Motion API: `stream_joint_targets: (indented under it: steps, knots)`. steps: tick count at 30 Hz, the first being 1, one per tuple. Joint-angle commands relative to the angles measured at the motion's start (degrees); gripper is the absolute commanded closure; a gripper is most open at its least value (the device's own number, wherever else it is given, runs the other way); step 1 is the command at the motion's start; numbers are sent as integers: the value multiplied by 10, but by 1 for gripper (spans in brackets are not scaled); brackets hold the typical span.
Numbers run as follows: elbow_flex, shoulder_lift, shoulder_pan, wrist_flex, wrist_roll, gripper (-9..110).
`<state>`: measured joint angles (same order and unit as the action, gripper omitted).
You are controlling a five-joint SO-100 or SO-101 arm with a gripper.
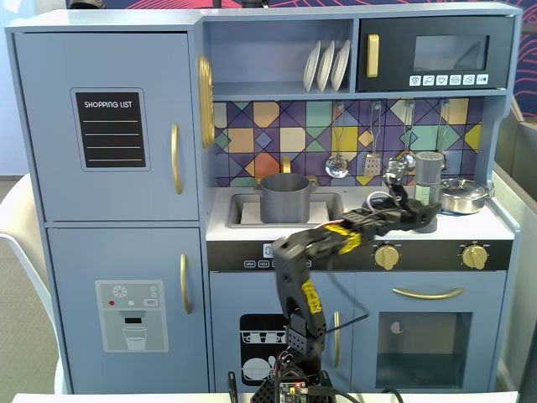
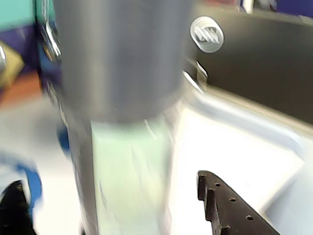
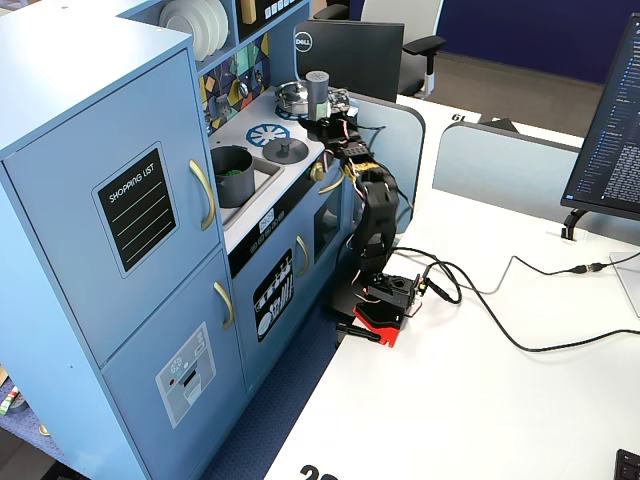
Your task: Put salt in the gray recipient
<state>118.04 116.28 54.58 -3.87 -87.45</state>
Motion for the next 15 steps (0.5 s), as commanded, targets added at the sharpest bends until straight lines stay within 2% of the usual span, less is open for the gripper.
stream_joint_targets:
  steps: [1,5,9,11,13,15]
  knots:
    - [68,277,-11,-265,-24,72]
    - [60,456,-127,-595,-25,101]
    - [86,550,-304,-769,-13,101]
    - [127,564,-367,-828,-96,101]
    - [185,578,-407,-846,-124,101]
    - [253,605,-437,-817,-69,101]
